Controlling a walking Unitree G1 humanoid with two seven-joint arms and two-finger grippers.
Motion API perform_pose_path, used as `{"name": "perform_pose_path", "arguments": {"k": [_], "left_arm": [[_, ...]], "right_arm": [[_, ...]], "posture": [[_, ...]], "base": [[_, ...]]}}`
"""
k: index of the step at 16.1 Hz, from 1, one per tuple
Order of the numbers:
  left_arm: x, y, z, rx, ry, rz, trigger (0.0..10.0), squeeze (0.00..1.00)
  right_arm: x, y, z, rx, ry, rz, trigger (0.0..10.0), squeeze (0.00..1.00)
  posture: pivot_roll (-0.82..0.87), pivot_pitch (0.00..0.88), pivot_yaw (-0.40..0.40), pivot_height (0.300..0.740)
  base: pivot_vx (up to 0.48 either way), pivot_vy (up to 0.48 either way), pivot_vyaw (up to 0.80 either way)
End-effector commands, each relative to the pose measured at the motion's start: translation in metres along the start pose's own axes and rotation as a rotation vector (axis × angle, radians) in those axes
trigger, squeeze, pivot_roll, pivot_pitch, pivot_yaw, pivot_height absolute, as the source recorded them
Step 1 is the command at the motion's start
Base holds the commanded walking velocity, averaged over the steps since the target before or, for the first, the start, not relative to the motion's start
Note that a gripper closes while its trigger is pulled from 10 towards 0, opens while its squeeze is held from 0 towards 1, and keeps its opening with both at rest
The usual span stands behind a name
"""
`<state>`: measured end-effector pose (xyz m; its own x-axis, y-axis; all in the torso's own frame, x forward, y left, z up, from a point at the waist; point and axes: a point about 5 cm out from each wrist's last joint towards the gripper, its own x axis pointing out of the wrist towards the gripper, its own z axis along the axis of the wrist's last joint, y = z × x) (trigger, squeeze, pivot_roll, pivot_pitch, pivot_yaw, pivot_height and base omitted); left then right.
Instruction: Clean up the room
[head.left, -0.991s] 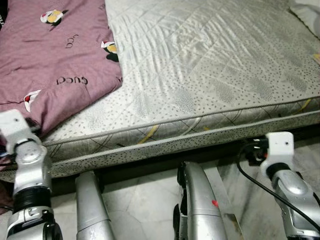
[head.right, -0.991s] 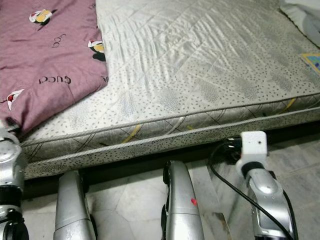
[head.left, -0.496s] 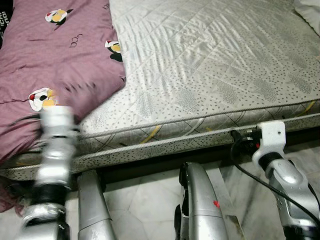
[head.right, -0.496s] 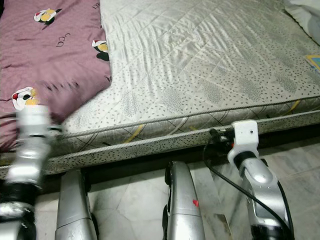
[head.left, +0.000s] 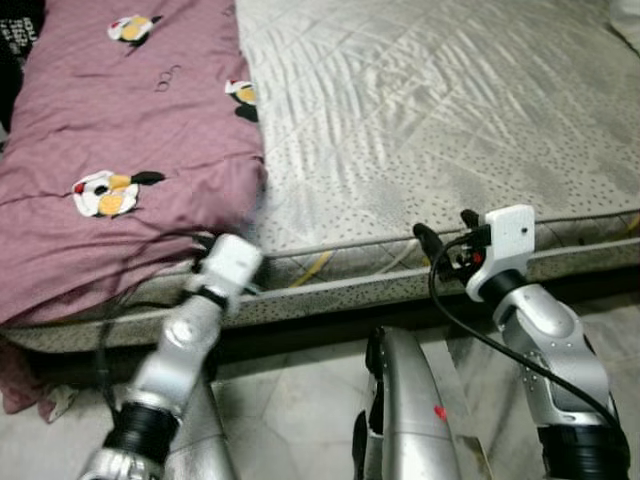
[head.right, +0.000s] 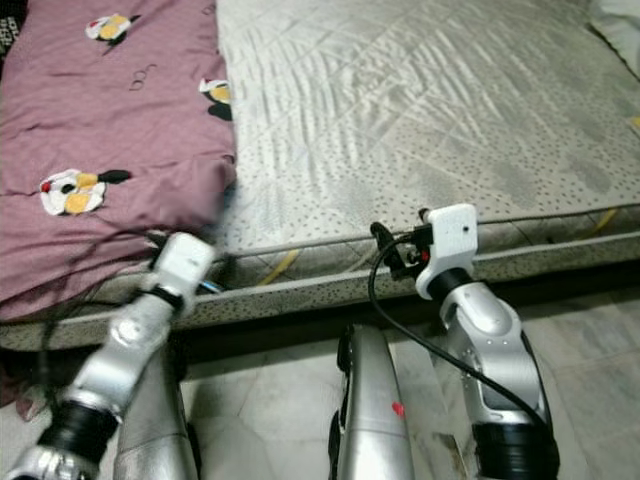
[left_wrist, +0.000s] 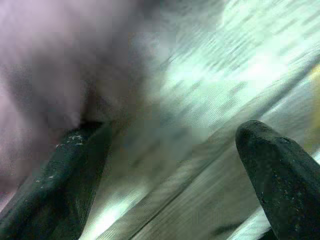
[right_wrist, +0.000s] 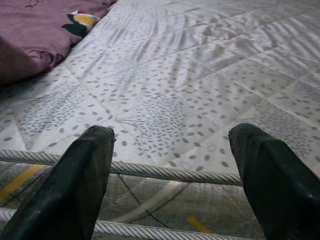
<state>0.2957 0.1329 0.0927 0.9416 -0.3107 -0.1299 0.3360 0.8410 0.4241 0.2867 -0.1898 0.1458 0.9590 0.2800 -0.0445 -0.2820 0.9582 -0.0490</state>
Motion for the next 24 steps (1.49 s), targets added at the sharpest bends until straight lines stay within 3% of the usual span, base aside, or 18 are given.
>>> {"name": "perform_pose_path", "arguments": {"k": [1,3,5,7,8,9,12,15,18,21,22,24], "left_arm": [[-0.003,-0.001,0.005,0.017,-0.031,-0.013,10.0,0.00],[-0.012,-0.008,0.025,0.033,-0.175,-0.035,10.0,0.00],[-0.018,0.011,0.046,-0.026,-0.297,0.164,10.0,0.00],[-0.023,0.033,0.053,-0.099,-0.325,0.344,10.0,0.00],[-0.024,0.037,0.054,-0.110,-0.329,0.368,10.0,0.00],[-0.029,0.055,0.057,-0.129,-0.341,0.465,10.0,0.00],[-0.031,0.070,0.062,-0.158,-0.346,0.537,10.0,0.00],[-0.039,0.103,0.048,-0.222,-0.283,0.716,10.0,0.00],[-0.046,0.124,0.035,-0.248,-0.240,0.806,10.0,0.00],[-0.051,0.143,0.014,-0.288,-0.124,0.896,10.0,0.00],[-0.046,0.151,-0.005,-0.314,-0.009,0.913,10.0,0.00],[-0.034,0.149,-0.027,-0.334,0.128,0.846,10.0,0.00]], "right_arm": [[-0.001,-0.003,-0.003,-0.001,0.013,-0.013,10.0,0.00],[0.001,0.001,-0.006,-0.017,0.014,-0.012,10.0,0.00],[0.001,0.002,-0.009,-0.037,0.017,-0.016,10.0,0.00],[0.000,0.000,-0.011,-0.043,0.022,-0.041,10.0,0.00],[0.000,0.000,-0.012,-0.046,0.023,-0.050,10.0,0.00],[-0.004,-0.001,-0.017,-0.055,0.035,-0.073,10.0,0.00],[-0.004,0.002,-0.020,-0.058,0.039,-0.077,10.0,0.00],[-0.006,0.001,-0.023,-0.071,0.051,-0.096,10.0,0.00],[-0.008,-0.002,-0.026,-0.076,0.059,-0.111,10.0,0.00],[-0.010,-0.002,-0.026,-0.078,0.065,-0.108,10.0,0.00],[-0.012,0.000,-0.027,-0.078,0.078,-0.100,10.0,0.00],[-0.015,0.000,-0.028,-0.083,0.092,-0.092,10.0,0.00]], "posture": [[-0.06,0.100,-0.037,0.487],[-0.06,0.093,-0.035,0.487],[-0.05,0.092,-0.034,0.487],[-0.04,0.096,-0.036,0.487],[-0.04,0.098,-0.037,0.487],[-0.04,0.100,-0.040,0.487],[-0.04,0.100,-0.039,0.487],[-0.04,0.106,-0.037,0.487],[-0.04,0.110,-0.042,0.487],[-0.05,0.123,-0.045,0.487],[-0.06,0.141,-0.053,0.487],[-0.08,0.156,-0.059,0.487]], "base": [[0.000,0.000,0.00],[0.000,0.000,0.00],[0.000,0.000,0.00],[0.000,0.000,0.00],[0.000,0.000,0.00],[0.000,0.000,0.00],[0.000,0.000,0.00],[0.000,0.000,0.00],[0.000,0.000,0.00],[0.000,0.000,0.00],[0.000,0.000,0.00],[0.000,0.000,0.00]]}}
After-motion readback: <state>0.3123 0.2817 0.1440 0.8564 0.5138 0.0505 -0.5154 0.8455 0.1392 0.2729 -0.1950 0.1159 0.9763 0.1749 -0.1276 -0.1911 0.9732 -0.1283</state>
